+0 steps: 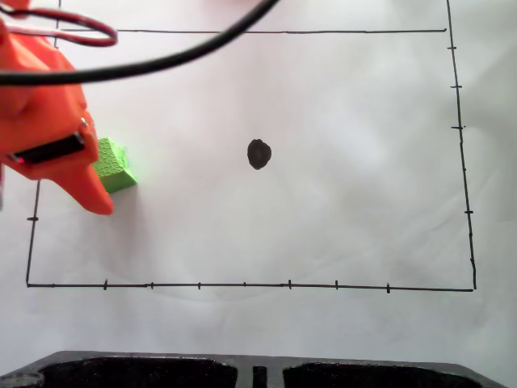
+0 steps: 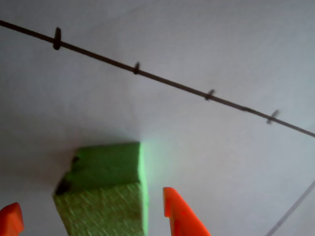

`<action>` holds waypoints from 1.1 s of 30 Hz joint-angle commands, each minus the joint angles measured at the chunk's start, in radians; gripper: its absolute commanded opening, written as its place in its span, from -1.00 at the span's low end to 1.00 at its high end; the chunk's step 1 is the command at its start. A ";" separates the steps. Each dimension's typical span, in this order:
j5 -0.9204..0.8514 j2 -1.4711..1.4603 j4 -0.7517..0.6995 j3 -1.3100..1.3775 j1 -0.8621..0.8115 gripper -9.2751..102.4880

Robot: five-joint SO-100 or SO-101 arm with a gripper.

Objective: Grasp the colored block, Place it on the black dot, and then return the arm to the default position.

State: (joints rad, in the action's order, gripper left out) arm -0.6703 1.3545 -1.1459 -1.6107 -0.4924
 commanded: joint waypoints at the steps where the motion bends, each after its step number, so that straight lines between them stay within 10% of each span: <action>1: 0.011 -0.002 0.011 0.054 0.009 -0.17; 33: 0.204 0.066 -0.051 0.060 0.018 -0.68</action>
State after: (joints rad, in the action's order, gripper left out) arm -0.5123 1.3284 -1.1827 -1.5708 -0.4694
